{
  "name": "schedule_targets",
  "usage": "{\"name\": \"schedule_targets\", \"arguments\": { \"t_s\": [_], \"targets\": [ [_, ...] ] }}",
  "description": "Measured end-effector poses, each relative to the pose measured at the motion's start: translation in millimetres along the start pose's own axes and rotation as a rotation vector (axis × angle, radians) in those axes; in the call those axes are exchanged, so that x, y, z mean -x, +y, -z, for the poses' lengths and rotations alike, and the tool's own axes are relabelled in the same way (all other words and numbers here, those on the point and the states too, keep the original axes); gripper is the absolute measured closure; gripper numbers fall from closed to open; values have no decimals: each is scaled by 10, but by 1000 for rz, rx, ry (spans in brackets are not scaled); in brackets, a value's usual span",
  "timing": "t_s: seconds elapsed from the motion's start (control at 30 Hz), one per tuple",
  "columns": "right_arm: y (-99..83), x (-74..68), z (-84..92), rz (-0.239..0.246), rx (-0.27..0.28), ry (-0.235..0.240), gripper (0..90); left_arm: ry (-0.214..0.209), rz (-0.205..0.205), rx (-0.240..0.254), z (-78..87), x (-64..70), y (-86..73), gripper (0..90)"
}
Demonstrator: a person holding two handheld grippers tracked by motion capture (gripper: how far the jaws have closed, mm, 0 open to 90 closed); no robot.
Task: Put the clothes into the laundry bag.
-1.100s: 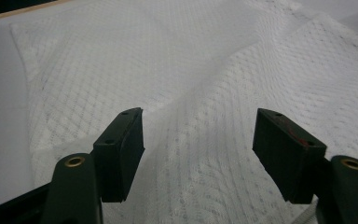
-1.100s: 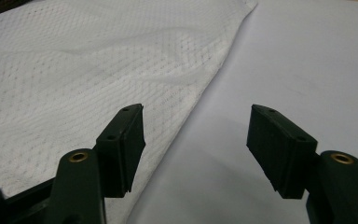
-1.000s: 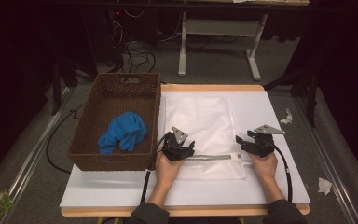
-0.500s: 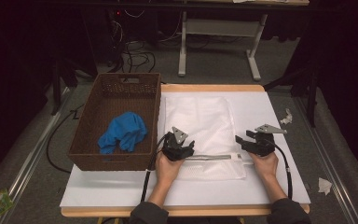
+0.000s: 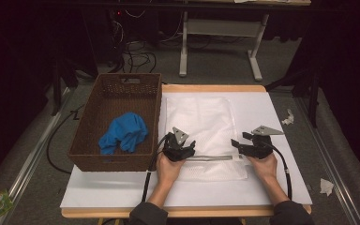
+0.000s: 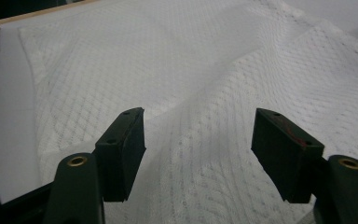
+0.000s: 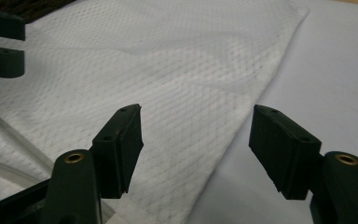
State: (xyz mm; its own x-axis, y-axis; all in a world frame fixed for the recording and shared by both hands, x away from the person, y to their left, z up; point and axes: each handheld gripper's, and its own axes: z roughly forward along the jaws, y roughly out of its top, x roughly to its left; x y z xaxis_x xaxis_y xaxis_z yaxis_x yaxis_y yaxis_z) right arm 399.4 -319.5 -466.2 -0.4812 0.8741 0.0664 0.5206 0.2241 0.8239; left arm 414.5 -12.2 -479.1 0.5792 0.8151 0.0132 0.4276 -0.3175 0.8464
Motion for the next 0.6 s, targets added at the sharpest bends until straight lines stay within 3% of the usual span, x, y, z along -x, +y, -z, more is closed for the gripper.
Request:
{"name": "schedule_targets", "arguments": {
  "t_s": [0.17, 0.3, 0.6],
  "targets": [
    [46, -119, 26, 41, -6, 23, 348, -11, 10, -7, 22, 21, 42, 350],
    [78, -196, 23, 75, -9, 39, 349, 0, -8, -6, 76, 49, 94, 350],
    [137, -439, -104, 155, -65, 86, 342, -18, -27, -9, 227, 120, 123, 345]
  ]
}}
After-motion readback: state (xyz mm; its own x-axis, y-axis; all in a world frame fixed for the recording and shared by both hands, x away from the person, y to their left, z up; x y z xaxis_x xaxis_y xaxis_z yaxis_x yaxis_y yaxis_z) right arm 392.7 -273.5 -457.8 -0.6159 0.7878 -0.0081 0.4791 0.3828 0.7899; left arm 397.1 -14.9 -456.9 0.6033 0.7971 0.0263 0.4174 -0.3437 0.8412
